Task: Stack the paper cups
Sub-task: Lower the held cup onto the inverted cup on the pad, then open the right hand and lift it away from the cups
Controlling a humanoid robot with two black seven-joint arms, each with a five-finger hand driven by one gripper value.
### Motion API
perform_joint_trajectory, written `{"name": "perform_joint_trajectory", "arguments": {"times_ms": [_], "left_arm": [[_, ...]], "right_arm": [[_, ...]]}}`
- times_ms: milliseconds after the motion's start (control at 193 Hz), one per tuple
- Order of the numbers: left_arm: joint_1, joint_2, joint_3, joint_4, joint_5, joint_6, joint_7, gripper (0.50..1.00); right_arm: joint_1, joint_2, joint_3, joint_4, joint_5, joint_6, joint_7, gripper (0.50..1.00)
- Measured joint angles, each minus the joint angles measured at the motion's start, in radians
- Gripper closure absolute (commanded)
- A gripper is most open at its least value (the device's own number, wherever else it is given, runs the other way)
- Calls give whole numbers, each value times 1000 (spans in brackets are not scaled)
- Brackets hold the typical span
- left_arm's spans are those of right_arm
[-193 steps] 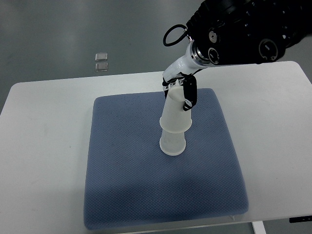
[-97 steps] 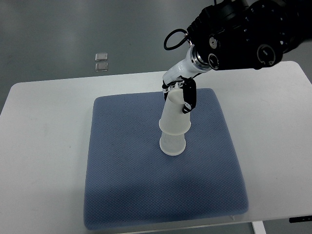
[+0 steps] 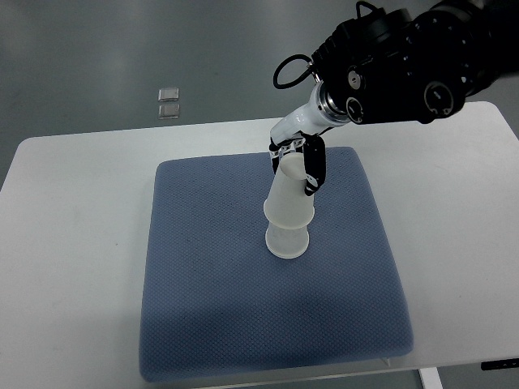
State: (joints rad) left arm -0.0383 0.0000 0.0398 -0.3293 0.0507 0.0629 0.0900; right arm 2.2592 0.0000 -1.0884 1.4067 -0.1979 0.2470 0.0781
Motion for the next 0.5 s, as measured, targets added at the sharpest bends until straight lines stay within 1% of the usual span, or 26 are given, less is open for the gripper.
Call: {"name": "perform_joint_trajectory", "arguments": {"times_ms": [373, 456, 502], "left_arm": [[0, 0, 0, 1, 0, 1, 0, 500], [0, 0, 0, 0, 0, 1, 0, 500], [0, 0, 1, 0, 0, 1, 0, 500]], "right_arm": [[-4, 0, 2, 0, 1, -11, 2, 711], [-5, 0, 4, 0, 2, -11, 3, 683], [-6, 0, 4, 0, 2, -11, 3, 677]]}}
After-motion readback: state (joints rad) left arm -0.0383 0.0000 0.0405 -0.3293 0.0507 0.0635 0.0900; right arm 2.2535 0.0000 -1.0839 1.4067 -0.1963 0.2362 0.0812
